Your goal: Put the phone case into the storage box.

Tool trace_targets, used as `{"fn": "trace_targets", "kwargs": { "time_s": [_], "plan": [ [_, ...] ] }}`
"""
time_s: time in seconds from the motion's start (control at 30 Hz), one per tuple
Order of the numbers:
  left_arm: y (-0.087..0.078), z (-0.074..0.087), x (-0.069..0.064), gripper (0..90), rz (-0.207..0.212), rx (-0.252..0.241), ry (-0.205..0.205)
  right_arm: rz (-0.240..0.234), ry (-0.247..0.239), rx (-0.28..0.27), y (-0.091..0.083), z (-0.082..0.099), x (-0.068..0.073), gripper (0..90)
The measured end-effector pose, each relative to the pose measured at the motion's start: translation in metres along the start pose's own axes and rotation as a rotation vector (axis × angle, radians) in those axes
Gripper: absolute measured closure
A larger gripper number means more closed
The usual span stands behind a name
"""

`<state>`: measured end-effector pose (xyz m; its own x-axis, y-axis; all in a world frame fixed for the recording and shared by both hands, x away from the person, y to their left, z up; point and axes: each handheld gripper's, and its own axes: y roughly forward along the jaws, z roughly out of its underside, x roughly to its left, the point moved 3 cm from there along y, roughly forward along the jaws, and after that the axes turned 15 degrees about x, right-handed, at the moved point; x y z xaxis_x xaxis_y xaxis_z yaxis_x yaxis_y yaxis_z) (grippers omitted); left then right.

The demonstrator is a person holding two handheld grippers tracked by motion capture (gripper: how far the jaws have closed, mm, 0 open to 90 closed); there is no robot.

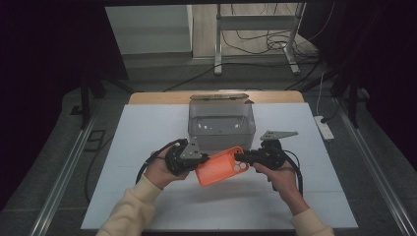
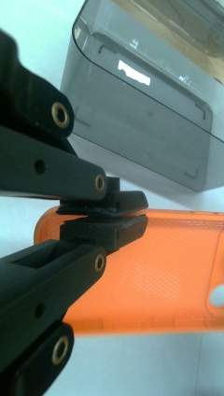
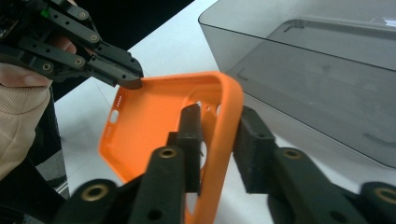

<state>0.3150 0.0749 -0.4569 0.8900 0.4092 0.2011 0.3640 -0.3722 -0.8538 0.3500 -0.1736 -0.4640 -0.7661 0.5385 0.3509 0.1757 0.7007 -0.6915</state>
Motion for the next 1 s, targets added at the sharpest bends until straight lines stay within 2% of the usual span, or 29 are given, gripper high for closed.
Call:
{"fn": "trace_targets", "kwargs": {
  "time_s": [0.13,0.27,0.37,0.47,0.57,0.67,0.73,1.0],
  "plan": [
    [0.001,-0.001,-0.002,85.3,0.005,0.004,0.012,0.01,0.003,-0.014,-0.003,0.0,0.0,80.6],
    [0.001,-0.001,-0.001,84.4,0.011,-0.012,-0.001,0.017,-0.003,-0.033,-0.004,-0.001,0.001,81.0],
    [-0.002,0.0,0.003,77.5,0.042,-0.079,-0.047,0.014,-0.006,-0.052,-0.007,-0.001,0.0,81.1],
    [-0.003,0.001,0.008,60.5,0.057,-0.105,-0.097,0.019,-0.013,-0.064,-0.009,-0.001,0.0,81.1],
    [-0.005,0.003,0.012,41.8,0.093,-0.13,-0.15,0.012,-0.02,-0.075,-0.01,-0.001,0.0,81.1],
    [-0.005,0.005,0.016,35.9,0.149,-0.152,-0.18,0.012,-0.028,-0.082,-0.011,-0.001,0.0,81.1],
    [-0.005,0.007,0.018,33.0,0.146,-0.162,-0.2,0.008,-0.035,-0.088,-0.011,-0.001,0.0,81.1],
    [-0.005,0.013,0.025,29.0,0.249,-0.208,-0.27,-0.014,-0.077,-0.108,-0.012,-0.002,0.002,81.1]
  ]
}}
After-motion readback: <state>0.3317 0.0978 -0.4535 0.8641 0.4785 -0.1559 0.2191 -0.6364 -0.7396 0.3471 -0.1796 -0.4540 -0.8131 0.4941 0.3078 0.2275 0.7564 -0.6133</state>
